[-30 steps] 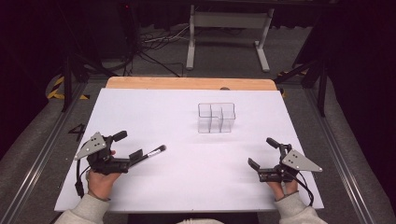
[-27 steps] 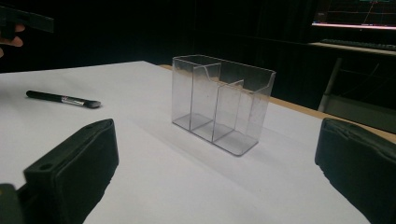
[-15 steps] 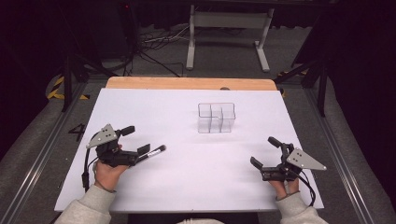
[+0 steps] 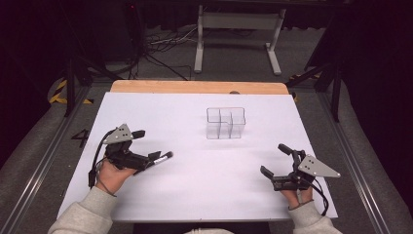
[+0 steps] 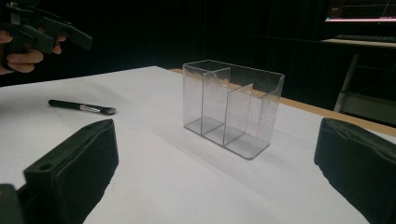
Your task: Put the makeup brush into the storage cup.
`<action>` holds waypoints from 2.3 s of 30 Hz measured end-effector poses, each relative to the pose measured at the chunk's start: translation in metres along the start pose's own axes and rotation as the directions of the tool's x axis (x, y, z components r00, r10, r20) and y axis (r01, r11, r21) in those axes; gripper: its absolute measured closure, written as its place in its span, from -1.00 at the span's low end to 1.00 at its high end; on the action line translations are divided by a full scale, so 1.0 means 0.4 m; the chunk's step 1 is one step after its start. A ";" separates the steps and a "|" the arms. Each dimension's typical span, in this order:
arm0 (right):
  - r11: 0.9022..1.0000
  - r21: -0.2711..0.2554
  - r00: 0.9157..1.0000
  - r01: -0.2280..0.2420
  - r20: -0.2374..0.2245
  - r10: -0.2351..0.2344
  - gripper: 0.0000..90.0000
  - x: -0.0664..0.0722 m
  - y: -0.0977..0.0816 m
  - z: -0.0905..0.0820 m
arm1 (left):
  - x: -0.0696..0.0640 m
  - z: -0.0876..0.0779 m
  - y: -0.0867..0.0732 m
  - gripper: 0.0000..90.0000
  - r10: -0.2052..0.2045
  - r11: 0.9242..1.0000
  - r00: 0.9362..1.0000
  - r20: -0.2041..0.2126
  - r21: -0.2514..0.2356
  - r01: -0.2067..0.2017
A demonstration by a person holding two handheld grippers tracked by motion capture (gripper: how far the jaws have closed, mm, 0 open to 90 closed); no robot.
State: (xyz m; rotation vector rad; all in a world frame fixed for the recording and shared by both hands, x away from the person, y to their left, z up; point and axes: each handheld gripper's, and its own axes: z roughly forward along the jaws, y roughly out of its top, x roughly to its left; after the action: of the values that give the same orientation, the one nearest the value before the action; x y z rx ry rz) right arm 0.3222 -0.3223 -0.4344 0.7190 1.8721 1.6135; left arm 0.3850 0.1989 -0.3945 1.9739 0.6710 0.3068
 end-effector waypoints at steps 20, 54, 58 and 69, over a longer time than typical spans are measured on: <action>1.000 0.003 1.000 -0.025 -0.007 0.025 -0.96 -0.005 0.005 -0.008 | 0.004 0.024 0.060 -0.96 0.055 0.957 0.998 -0.034 0.285 -0.043; 0.999 0.017 0.999 -0.033 -0.009 0.033 -0.96 -0.009 0.003 -0.007 | 0.028 0.088 0.081 -0.87 0.037 0.803 0.999 -0.018 0.596 -0.019; 0.999 0.015 0.999 -0.036 -0.008 0.036 -0.96 -0.008 0.004 -0.008 | 0.032 0.102 0.072 -0.86 0.030 0.791 0.999 -0.017 0.612 -0.013; 0.999 0.022 0.999 -0.037 -0.010 0.037 -0.95 -0.010 0.003 -0.008 | 0.033 0.127 0.045 -0.80 0.030 0.766 1.000 -0.004 0.642 -0.020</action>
State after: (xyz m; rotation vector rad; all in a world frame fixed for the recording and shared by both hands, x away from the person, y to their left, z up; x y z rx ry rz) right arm 0.3228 -0.3271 -0.4324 0.7606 1.8969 1.6245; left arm 0.4260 0.1626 -0.4043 2.6433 0.8347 0.1028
